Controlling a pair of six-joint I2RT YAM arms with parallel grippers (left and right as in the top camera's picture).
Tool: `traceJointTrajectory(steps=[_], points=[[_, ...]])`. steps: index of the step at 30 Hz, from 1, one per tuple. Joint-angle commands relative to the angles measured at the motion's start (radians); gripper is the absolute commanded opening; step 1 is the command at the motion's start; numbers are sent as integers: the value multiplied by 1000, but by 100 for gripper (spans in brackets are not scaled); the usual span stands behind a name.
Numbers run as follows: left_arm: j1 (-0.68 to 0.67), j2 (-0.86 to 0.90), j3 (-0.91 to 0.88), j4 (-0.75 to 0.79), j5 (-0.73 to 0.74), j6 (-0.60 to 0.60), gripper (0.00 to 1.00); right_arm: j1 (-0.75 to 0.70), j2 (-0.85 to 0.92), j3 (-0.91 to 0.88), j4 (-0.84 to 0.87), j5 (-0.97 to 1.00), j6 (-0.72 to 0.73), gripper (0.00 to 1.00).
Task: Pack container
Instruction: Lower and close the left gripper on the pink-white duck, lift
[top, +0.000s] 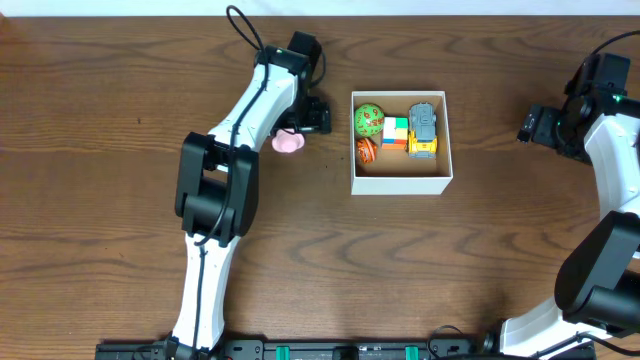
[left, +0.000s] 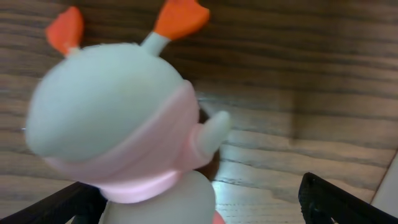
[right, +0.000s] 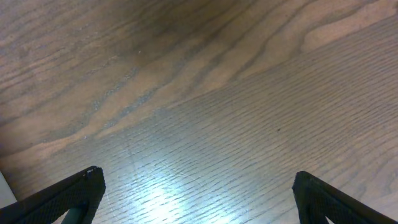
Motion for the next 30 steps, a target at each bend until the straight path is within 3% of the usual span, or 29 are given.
traceJointTrajectory(steps=[1, 18, 30], points=[[22, 10, -8, -6, -22, -25, 98, -5, 5, -3, 2, -1, 18, 99], [28, 10, -8, -13, -22, -25, 99, -5, 5, -3, 2, 0, 18, 99], [28, 10, -8, -14, -22, -25, 52, -5, 5, -3, 2, -1, 18, 99]])
